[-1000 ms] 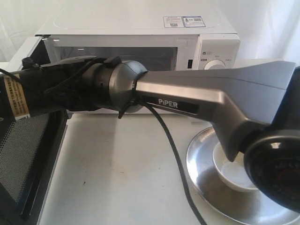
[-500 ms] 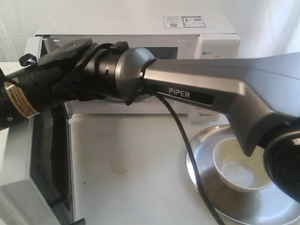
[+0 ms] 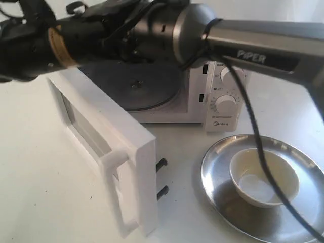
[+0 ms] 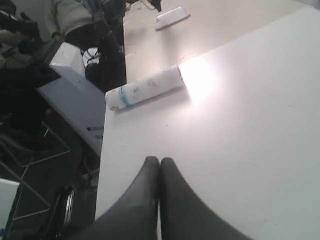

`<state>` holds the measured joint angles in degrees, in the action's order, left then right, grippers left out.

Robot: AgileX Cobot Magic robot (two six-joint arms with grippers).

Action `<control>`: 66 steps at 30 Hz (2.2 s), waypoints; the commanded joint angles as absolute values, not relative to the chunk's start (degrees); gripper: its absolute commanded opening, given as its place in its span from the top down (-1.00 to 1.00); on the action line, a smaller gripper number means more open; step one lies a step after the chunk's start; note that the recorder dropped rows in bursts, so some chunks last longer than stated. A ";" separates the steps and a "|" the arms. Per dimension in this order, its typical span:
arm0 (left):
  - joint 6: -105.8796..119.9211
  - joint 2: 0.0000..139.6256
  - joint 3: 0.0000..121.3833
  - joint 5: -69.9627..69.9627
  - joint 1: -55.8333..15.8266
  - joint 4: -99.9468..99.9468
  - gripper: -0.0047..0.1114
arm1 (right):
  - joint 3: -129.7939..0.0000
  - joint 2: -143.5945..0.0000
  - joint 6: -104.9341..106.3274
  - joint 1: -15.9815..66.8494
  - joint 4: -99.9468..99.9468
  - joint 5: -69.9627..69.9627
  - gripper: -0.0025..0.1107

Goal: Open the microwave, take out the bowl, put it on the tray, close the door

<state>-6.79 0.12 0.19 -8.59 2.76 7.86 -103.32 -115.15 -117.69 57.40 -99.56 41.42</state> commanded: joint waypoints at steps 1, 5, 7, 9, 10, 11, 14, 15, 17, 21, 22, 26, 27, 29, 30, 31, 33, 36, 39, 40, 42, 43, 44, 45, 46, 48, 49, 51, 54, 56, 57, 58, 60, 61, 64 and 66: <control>-7.15 0.00 0.00 -8.51 2.71 7.73 0.92 | -102.77 -114.37 -119.96 53.05 -99.95 44.96 0.96; -7.15 0.00 0.00 -8.51 2.71 7.73 0.92 | -101.46 -114.37 -111.14 52.48 -99.95 41.14 0.96; -7.15 0.00 0.00 -8.51 2.71 7.73 0.92 | -101.32 -114.37 -102.13 52.87 -99.95 39.21 0.96; -7.15 0.00 0.00 -8.51 2.71 7.73 0.92 | -100.80 -114.12 -96.22 53.86 -99.95 35.66 0.96; -7.15 0.00 0.00 -8.51 2.71 7.73 0.92 | -100.55 -113.72 -95.74 54.58 -99.95 31.21 0.96; -7.15 0.00 0.00 -8.51 2.71 7.73 0.92 | -100.43 -113.28 -94.74 55.17 -99.95 25.76 0.96; -7.15 0.00 0.00 -8.51 2.71 7.73 0.92 | -98.95 -111.09 -92.76 57.15 -99.95 13.42 0.96; -7.15 0.00 0.00 -8.51 2.71 7.73 0.92 | -98.20 -109.97 -92.76 57.58 -99.95 13.13 0.96; -7.15 0.00 0.00 -8.51 2.71 7.73 0.92 | -95.81 -107.57 -93.31 58.40 -99.95 13.17 0.96; -7.15 0.00 0.00 -8.51 2.71 7.73 0.92 | -88.78 -102.17 -87.54 62.31 -99.95 -0.74 0.96; -7.15 0.00 0.00 -8.51 2.71 7.73 0.92 | -87.24 -100.95 -87.25 63.05 -99.95 -5.40 0.96; -7.15 0.00 0.00 -8.51 2.71 7.73 0.92 | -78.81 -95.77 -87.39 64.50 -95.68 -1.99 0.96; -7.15 0.00 0.00 -8.51 2.71 7.73 0.92 | -76.59 -94.74 -87.39 64.77 -94.39 -0.80 0.96; -7.15 0.00 0.00 -8.51 2.71 7.73 0.92 | -72.66 -93.52 -87.64 65.99 -93.01 -2.14 0.96; -7.15 0.00 0.00 -8.51 2.71 7.73 0.92 | -70.59 -93.39 -87.64 66.40 -92.75 -4.64 0.96; -7.15 0.00 0.00 -8.51 2.71 7.73 0.92 | -69.06 -93.39 -87.64 66.70 -91.91 -7.43 0.96; -7.15 0.00 0.00 -8.51 2.71 7.73 0.92 | -65.21 -93.72 -87.64 66.84 -90.12 -9.39 0.96; -7.15 0.00 0.00 -8.51 2.71 7.73 0.92 | -60.20 -94.09 -87.64 66.84 -89.52 -6.93 0.96; -7.15 0.00 0.00 -8.51 2.71 7.73 0.92 | -57.27 -94.30 -87.64 66.84 -89.52 -10.66 0.96; -7.15 0.00 0.00 -8.51 2.71 7.73 0.92 | -56.69 -94.30 -87.64 66.84 -89.52 -14.18 0.96; -7.15 0.00 0.00 -8.51 2.71 7.73 0.92 | -56.37 -94.39 -87.30 66.84 -89.77 -23.04 0.96; -7.15 0.00 0.00 -8.51 2.71 7.73 0.92 | -56.28 -94.39 -87.00 66.84 -90.79 -27.78 0.96; -7.15 0.00 0.00 -8.51 2.71 7.73 0.92 | -56.28 -94.45 -86.96 66.71 -91.99 -32.15 0.96; -7.15 0.00 0.00 -8.51 2.71 7.73 0.92 | -56.28 -94.53 -86.96 66.20 -93.74 -35.66 0.96; -7.15 0.00 0.00 -8.51 2.71 7.73 0.92 | -56.28 -94.53 -86.96 65.41 -95.17 -37.67 0.96; -7.15 0.00 0.00 -8.51 2.71 7.73 0.92 | -56.28 -94.53 -87.21 63.13 -97.63 -38.26 0.96; -7.15 0.00 0.00 -8.51 2.71 7.73 0.92 | -56.28 -94.53 -88.00 61.62 -99.57 -37.89 0.96; -7.15 0.00 0.00 -8.51 2.71 7.73 0.92 | -56.50 -95.03 -90.58 58.65 -99.95 -37.64 0.96; -7.15 0.00 0.00 -8.51 2.71 7.73 0.92 | -58.93 -96.74 -90.02 54.12 -99.95 -37.65 0.96; -7.15 0.00 0.00 -8.51 2.71 7.73 0.92 | -60.98 -98.19 -89.42 51.50 -99.95 -37.07 0.96; -7.15 0.00 0.00 -8.51 2.71 7.73 0.92 | -62.16 -99.13 -88.42 50.14 -99.95 -36.64 0.96; -7.15 0.00 0.00 -8.51 2.71 7.73 0.92 | -63.66 -100.26 -87.62 48.90 -99.95 -35.83 0.96; -7.15 0.00 0.00 -8.51 2.71 7.73 0.92 | -66.54 -102.44 -86.52 46.72 -99.95 -34.86 0.96; -7.15 0.00 0.00 -8.51 2.71 7.73 0.92 | -67.90 -103.46 -86.09 46.00 -99.95 -34.32 0.96; -7.15 0.00 0.00 -8.51 2.71 7.73 0.92 | -68.84 -104.10 -86.20 45.76 -99.95 -29.41 0.96; -7.15 0.00 0.00 -8.51 2.71 7.73 0.92 | -68.44 -103.19 -87.74 47.18 -99.95 -27.00 0.96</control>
<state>-6.79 0.12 0.19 -8.59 2.76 7.95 -66.54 -102.44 -86.84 49.75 -96.85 -24.69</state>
